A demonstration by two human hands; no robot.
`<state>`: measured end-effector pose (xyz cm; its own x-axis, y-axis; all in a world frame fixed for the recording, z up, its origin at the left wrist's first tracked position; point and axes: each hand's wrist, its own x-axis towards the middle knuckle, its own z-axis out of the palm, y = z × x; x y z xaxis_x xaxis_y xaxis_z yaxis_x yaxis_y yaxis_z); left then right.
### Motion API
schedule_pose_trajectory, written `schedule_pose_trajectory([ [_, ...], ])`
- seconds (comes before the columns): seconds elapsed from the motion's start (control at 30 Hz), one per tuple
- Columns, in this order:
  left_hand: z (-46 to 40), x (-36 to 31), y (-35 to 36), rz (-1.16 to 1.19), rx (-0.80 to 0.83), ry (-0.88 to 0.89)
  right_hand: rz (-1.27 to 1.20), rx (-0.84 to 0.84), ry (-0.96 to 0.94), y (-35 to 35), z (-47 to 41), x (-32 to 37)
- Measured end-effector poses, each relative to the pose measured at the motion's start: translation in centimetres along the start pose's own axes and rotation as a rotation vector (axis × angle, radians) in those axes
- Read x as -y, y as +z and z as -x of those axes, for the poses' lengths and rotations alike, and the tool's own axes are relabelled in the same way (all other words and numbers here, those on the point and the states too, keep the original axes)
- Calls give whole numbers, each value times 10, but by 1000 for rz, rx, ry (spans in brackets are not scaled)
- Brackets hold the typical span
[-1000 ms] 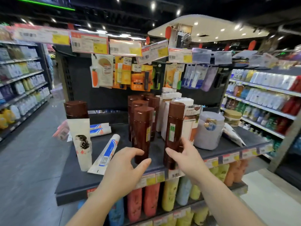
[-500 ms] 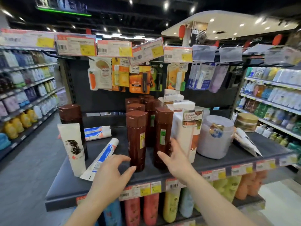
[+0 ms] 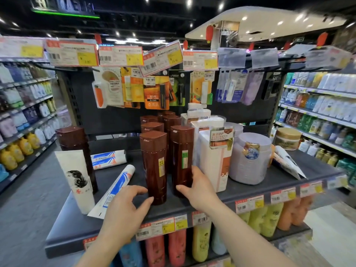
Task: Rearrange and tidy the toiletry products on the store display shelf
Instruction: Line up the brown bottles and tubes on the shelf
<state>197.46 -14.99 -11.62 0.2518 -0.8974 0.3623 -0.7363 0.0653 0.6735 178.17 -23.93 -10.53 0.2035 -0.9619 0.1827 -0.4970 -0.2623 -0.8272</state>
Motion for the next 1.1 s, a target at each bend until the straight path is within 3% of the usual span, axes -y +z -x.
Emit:
schedule_pose_trajectory([
  [0.43,1,6,3,-75,83,21,70,104,71,-2,-1,4],
  [0.57,1,9,2,-61,87,20,125,-6,48,-3,19,3],
  [0.67,0,10,1,-41,86,15,214,-130,-73,-5,46,-3],
  [0.9,0,11,1,-11,71,40,406,54,-181,6,53,-1],
  [1.1,-1,12,0,15,86,51,524,182,-74,8,37,8],
])
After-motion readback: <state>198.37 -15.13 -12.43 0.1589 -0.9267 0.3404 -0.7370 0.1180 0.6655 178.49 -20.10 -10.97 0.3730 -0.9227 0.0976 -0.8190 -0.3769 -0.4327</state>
